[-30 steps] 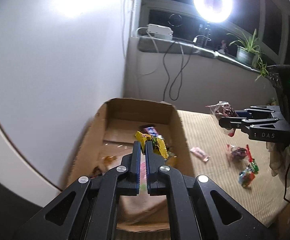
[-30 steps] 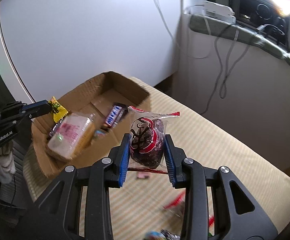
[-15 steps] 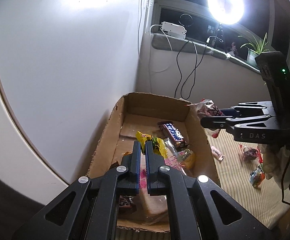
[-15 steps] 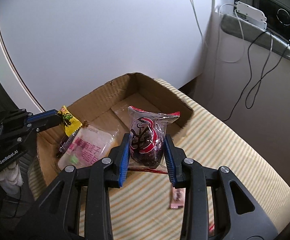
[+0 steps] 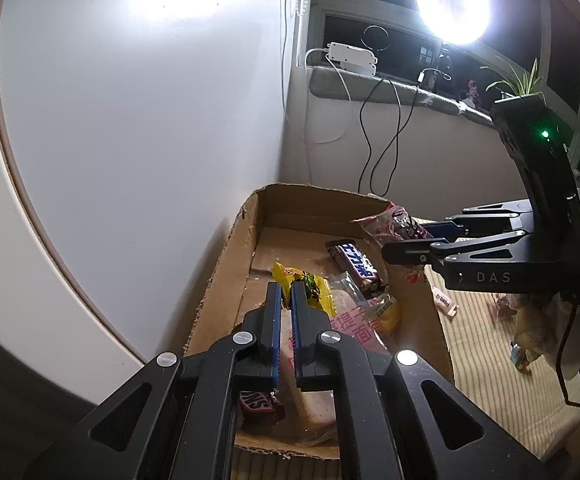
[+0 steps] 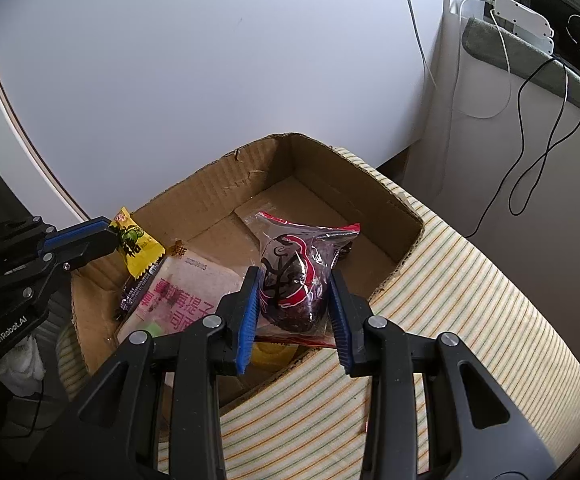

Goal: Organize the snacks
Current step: 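Carry the dried-fruit bag and yellow candy into the box with both tools, then open both tools to drop the bag and candy in the box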

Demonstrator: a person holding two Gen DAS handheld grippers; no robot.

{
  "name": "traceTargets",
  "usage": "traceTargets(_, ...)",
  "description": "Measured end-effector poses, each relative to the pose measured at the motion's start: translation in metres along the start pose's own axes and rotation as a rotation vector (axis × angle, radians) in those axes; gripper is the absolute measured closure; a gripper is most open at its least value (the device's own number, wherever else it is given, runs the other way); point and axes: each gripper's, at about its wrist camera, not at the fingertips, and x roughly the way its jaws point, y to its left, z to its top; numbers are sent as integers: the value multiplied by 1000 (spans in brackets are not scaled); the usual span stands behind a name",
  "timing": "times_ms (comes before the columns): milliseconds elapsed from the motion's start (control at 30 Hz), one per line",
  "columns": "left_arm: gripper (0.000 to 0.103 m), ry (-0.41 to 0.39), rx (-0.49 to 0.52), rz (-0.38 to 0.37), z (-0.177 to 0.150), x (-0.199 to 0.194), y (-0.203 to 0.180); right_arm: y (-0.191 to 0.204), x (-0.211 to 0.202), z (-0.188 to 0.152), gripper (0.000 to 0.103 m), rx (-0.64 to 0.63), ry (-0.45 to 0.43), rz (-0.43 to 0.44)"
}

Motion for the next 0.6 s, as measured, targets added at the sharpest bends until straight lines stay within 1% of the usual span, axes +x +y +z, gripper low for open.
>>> traceTargets(100, 98, 0, 3, 3, 0, 0, 0, 1, 1, 1, 69, -2, 1, 1)
traceTargets(200, 98, 0, 5, 6, 0, -1, -1, 2, 4, 1, 66, -6, 3, -3)
traceTargets(300, 94, 0, 5, 9, 1, -1, -1, 2, 4, 1, 58, -6, 1, -5)
traceTargets(333, 92, 0, 6, 11, 1, -1, -1, 2, 4, 1, 52, -5, 0, -7)
traceTargets(367, 88, 0, 7, 13, 1, -1, -1, 2, 3, 1, 48, -5, -4, -10)
traceTargets(433, 87, -3, 10, 19, 1, -2, -1, 2, 1, 0, 45, -4, -10, -12)
traceTargets(467, 82, -2, 11, 22, 1, -2, -1, 3, 0, 0, 43, -6, -10, -13)
traceTargets(500, 70, -3, 9, 26, 0, -3, -1, 3, 0, 0, 41, -7, -10, -15)
traceTargets(567, 56, -8, 8, 36, 0, -4, -1, 2, -2, -1, 29, -7, -14, -24)
traceTargets(600, 54, -10, 9, 36, 0, -4, -2, 2, -3, -1, 27, -6, -18, -28)
